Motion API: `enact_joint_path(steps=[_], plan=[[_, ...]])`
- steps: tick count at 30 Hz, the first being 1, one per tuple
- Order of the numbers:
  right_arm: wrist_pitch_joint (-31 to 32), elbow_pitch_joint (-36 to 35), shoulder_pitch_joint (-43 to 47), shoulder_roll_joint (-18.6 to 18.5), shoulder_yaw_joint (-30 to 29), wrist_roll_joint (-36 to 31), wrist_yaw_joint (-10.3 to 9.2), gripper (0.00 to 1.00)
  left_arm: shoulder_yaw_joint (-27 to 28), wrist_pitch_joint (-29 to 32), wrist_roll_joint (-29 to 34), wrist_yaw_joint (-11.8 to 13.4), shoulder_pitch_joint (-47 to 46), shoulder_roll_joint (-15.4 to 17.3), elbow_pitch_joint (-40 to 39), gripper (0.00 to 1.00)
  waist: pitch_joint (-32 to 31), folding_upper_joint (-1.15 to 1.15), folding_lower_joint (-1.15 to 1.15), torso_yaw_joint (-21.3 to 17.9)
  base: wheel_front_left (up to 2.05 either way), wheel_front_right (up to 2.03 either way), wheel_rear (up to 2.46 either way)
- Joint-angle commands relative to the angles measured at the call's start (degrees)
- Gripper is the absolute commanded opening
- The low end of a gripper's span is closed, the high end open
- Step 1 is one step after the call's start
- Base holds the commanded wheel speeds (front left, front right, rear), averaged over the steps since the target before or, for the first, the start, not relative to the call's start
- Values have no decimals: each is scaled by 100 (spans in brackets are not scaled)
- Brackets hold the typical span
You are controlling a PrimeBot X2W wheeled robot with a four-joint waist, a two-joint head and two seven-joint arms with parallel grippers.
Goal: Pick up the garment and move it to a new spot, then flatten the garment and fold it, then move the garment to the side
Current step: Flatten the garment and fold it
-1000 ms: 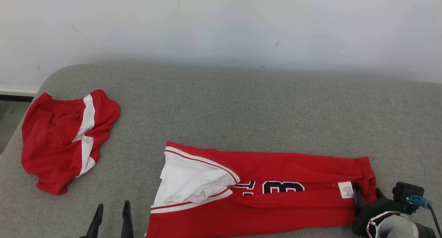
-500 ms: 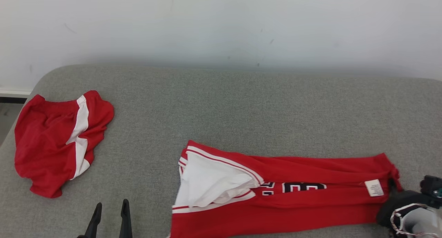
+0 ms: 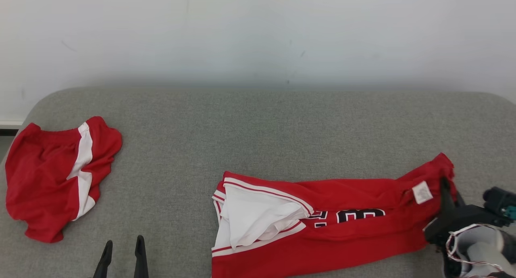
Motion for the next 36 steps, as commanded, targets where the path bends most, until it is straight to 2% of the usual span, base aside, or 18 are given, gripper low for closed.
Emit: enact_joint_path(steps=[1, 10, 16, 22, 30, 36], plan=[[-12, -243, 138, 89, 128, 113, -16, 0, 19, -4, 60, -9, 105, -10, 14, 100, -47, 0, 0, -29, 0, 0, 0], [403, -1871, 620, 626, 1005, 591, -16, 0, 39, -4, 118, -9, 71, 6, 88, 100, -80, 0, 0, 46, 0, 0, 0], [588, -2324, 648, 1088, 1478, 695, -16, 0, 1, -5, 186, -9, 15, 49, 179, 100, -110, 0, 0, 168, 0, 0, 0], [528, -2169, 329, 1325, 1997, 651, -16, 0, 4, -4, 259, -9, -84, 67, 291, 100, -126, 0, 0, 371, 0, 0, 0], [321, -1441, -150, 1343, 2999, 989, -16, 0, -121, -4, 688, -8, -289, 93, 475, 100, -98, 0, 0, 766, 0, 0, 0], [203, -973, -391, 1344, 3707, 1129, -16, 0, -88, -4, 858, -8, -293, 87, 543, 100, -108, 0, 0, 883, 0, 0, 0]])
